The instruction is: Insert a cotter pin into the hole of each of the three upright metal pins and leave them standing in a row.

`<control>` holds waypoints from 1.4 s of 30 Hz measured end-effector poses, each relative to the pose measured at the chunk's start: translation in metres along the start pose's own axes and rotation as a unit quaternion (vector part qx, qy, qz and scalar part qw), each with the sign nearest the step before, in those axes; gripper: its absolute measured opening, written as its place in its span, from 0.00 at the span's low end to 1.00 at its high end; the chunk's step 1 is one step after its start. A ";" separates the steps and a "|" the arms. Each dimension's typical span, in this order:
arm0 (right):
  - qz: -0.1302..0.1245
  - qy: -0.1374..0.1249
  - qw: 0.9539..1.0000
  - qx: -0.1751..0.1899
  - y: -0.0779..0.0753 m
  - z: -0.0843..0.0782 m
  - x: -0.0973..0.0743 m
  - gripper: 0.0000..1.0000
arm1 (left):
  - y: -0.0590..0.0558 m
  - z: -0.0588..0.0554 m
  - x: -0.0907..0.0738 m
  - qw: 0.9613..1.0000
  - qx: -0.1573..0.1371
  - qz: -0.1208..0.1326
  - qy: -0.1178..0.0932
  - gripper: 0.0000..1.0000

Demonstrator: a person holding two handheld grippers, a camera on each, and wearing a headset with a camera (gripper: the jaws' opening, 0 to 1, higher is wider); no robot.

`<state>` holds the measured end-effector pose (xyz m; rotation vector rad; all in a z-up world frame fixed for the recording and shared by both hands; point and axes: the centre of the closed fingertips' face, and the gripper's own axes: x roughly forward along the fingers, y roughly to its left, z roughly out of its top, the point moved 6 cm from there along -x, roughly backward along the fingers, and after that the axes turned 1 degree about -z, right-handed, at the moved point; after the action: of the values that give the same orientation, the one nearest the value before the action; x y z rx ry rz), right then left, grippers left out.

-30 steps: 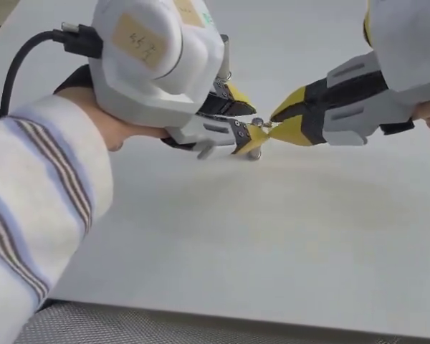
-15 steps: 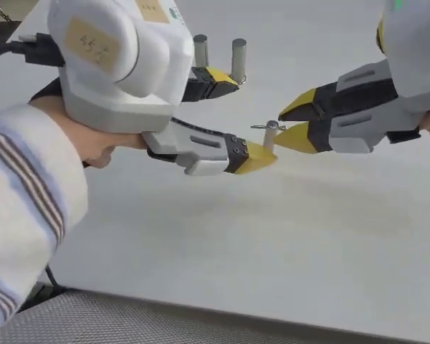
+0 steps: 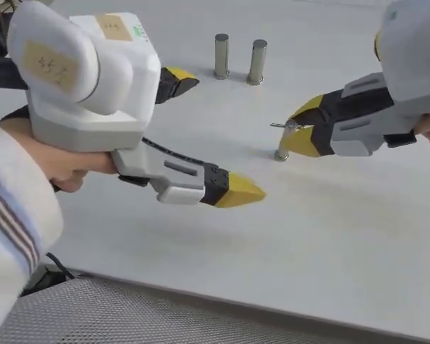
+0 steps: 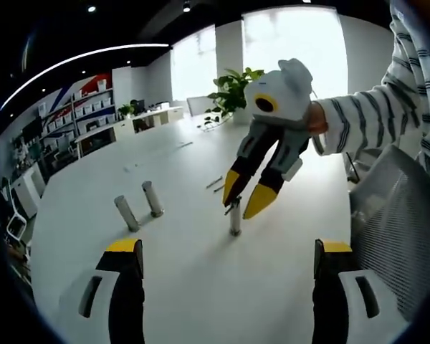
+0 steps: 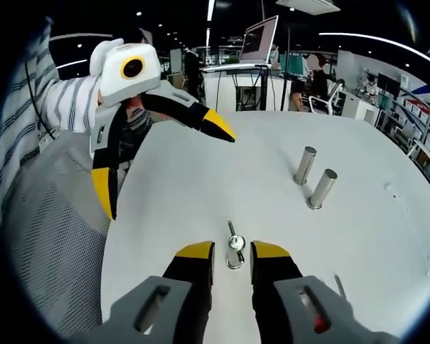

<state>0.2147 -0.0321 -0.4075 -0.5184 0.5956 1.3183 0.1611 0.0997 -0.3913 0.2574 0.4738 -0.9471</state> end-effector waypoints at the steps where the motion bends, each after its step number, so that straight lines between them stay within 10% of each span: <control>1: -0.002 0.003 1.000 0.000 0.000 0.000 0.000 0.15 | 0.001 -0.002 -0.002 1.000 -0.003 0.000 0.001 0.99; 22: -0.036 0.013 0.999 0.034 -0.004 0.000 -0.002 0.05 | 0.005 -0.002 -0.023 0.999 -0.030 0.006 -0.008 0.95; 42: -0.037 -0.028 0.997 0.057 -0.001 0.008 0.006 0.04 | 0.017 -0.008 -0.051 0.995 -0.057 0.065 -0.043 0.93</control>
<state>0.2171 -0.0225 -0.4061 -0.4051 0.5956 1.2177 0.1478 0.1489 -0.3730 0.1421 0.4250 -0.7974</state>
